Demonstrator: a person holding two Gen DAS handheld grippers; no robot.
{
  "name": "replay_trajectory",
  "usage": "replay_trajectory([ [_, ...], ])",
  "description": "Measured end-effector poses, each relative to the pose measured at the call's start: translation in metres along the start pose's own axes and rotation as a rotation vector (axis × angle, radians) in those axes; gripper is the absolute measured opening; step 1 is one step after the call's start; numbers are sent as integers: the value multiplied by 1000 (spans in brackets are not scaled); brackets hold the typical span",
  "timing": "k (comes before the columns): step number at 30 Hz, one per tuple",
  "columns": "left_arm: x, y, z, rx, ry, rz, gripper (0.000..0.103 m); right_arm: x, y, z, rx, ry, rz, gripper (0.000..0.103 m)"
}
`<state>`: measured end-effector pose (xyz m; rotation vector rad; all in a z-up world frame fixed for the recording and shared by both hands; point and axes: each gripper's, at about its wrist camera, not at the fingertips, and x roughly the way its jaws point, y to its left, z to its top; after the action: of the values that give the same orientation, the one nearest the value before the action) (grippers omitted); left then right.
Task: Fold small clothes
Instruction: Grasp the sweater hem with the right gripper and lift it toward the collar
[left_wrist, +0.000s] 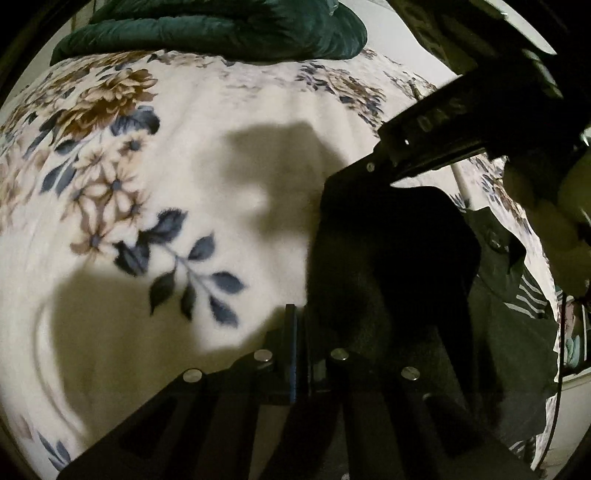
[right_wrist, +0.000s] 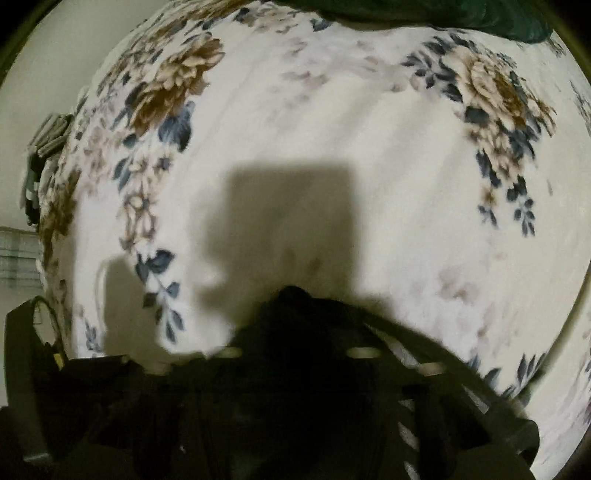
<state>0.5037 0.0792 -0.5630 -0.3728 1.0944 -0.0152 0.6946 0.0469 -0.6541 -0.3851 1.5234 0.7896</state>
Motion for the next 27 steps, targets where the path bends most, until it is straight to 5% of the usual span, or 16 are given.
replay_trajectory([
  [5,-1,5,-5,-19,6,-3,1,-15,-47,10,287,-129,48,0],
  [9,-2,7,-5,-22,5,-5,1,-27,-53,7,294,-141,110,2],
  [11,-1,7,-6,-20,3,-3,1,-28,-33,8,193,-103,116,29],
  [12,0,7,-7,-20,3,-2,1,-26,-20,9,129,-75,87,52],
  [14,1,6,-7,-17,6,3,1,-14,1,11,26,-27,32,54],
  [15,1,6,-8,-17,6,5,1,-3,9,11,-13,13,-16,50],
  [16,0,6,-8,-14,7,7,1,6,13,12,-29,33,-48,23],
  [17,1,6,-7,-11,8,9,1,13,11,13,-19,33,-74,18],
  [20,3,5,-8,-1,7,14,1,13,-19,19,160,-19,49,11],
  [24,5,6,-9,-10,8,13,0,14,-95,2,635,-80,295,0],
  [27,4,6,-9,-21,6,9,0,8,-123,-9,723,-129,313,0],
])
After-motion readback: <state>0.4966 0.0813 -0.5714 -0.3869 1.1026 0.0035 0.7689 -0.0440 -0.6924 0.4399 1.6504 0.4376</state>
